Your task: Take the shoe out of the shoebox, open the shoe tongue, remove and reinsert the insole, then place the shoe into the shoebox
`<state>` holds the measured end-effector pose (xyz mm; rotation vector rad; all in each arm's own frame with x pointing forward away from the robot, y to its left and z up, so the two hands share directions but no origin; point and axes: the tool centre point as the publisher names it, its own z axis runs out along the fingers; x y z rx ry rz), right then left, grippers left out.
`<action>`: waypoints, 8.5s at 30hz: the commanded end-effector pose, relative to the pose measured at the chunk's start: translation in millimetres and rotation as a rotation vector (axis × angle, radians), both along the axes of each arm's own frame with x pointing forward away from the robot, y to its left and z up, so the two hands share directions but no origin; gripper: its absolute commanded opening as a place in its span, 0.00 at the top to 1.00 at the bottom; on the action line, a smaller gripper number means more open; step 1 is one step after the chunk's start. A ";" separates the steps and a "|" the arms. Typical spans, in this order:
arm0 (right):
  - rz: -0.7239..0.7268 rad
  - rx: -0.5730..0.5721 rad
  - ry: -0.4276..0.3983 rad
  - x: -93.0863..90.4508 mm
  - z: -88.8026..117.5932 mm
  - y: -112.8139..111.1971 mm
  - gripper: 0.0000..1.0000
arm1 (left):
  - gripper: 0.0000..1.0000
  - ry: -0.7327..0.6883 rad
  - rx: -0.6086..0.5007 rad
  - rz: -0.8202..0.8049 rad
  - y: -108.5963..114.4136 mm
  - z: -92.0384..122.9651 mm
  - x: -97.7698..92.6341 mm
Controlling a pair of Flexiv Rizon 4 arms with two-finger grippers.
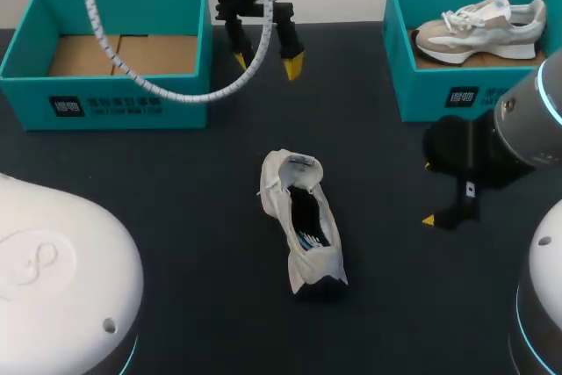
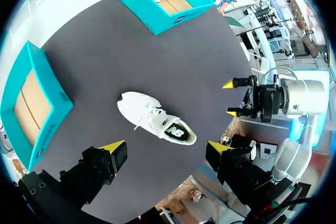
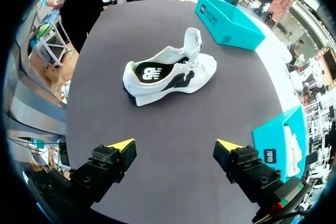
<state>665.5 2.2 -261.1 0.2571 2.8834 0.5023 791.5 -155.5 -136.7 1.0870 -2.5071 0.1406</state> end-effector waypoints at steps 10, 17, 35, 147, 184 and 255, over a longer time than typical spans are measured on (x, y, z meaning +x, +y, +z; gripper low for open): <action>-0.001 0.000 -0.003 -1.6 -0.6 0.1 0.00 | 0.00 0.016 -0.028 -0.591 25.9 -11.0 4.1; -0.001 0.000 -0.003 -1.6 -0.6 0.1 0.00 | 0.00 -0.116 -0.052 -0.748 37.4 -3.7 -9.1; -0.001 0.000 -0.003 -1.6 -0.6 0.1 0.00 | 0.00 -0.111 -0.288 -0.827 28.6 -16.8 -11.3; -0.001 0.000 -0.003 -1.6 -0.6 0.1 0.00 | 1.00 -0.304 -0.317 -2.088 -53.0 -256.8 -121.5; -0.001 0.000 -0.003 -1.6 -0.6 0.1 0.00 | 1.00 -0.314 -0.354 -2.104 -43.8 -277.3 -144.6; -0.001 0.000 -0.003 -1.6 -0.6 0.1 0.00 | 1.00 -0.633 -0.387 -1.958 -59.2 -286.2 -130.0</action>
